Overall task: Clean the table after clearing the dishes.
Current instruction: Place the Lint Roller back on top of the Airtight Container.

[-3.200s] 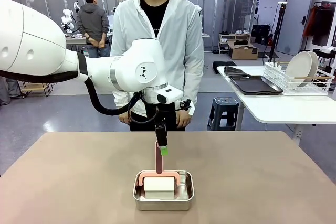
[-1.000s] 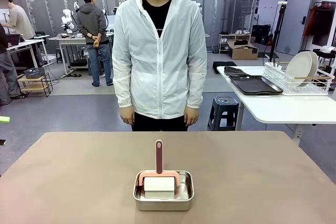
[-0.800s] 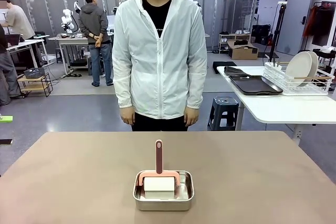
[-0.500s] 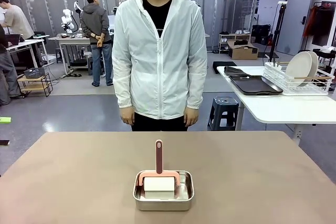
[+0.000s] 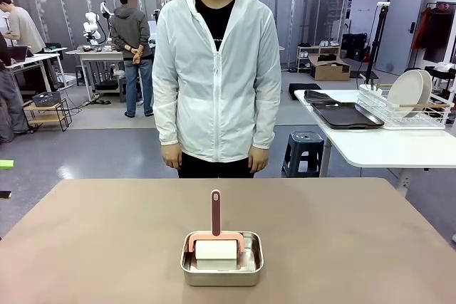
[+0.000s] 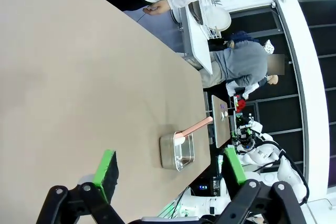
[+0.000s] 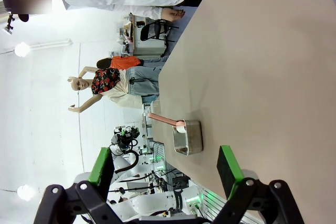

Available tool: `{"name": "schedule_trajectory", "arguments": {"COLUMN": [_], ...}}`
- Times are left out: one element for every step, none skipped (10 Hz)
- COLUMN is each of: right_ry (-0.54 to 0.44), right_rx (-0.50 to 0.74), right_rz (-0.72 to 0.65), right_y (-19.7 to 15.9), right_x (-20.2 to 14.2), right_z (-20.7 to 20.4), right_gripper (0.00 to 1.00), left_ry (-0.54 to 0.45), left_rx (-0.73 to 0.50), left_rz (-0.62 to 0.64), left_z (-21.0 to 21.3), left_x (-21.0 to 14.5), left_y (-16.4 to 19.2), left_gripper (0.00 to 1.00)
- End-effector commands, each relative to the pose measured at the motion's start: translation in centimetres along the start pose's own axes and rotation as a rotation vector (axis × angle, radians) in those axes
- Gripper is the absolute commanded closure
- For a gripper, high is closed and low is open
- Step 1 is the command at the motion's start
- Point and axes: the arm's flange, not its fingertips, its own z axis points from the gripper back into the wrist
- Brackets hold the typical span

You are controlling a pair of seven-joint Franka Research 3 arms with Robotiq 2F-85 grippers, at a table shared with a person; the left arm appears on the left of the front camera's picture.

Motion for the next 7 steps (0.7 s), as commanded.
{"name": "schedule_trajectory", "arguments": {"right_ry": [0.000, 0.000, 0.000, 0.000, 0.000, 0.000, 0.000], "right_rx": [0.004, 0.004, 0.004, 0.004, 0.004, 0.004, 0.004], "right_rz": [0.002, 0.002, 0.002, 0.002, 0.002, 0.002, 0.002], "right_y": [0.23, 0.23, 0.23, 0.23, 0.23, 0.23, 0.23], "right_x": [-0.15, -0.15, -0.15, -0.15, -0.15, -0.15, -0.15], "right_z": [-0.04, -0.04, -0.04, -0.04, -0.04, -0.04, -0.04], "right_gripper": [0.00, 0.00, 0.00, 0.00, 0.00, 0.00, 0.00], "left_ry": [0.001, 0.001, 0.001, 0.001, 0.001, 0.001, 0.001], "left_rx": [0.022, 0.022, 0.022, 0.022, 0.022, 0.022, 0.022], "left_rz": [0.011, 0.011, 0.011, 0.011, 0.011, 0.011, 0.011], "left_z": [0.33, 0.33, 0.33, 0.33, 0.33, 0.33, 0.33], "left_x": [0.01, 0.01, 0.01, 0.01, 0.01, 0.01, 0.01], "left_y": [-0.60, -0.60, -0.60, -0.60, -0.60, -0.60, -0.60], "left_gripper": [0.00, 0.00, 0.00, 0.00, 0.00, 0.00, 0.00]}}
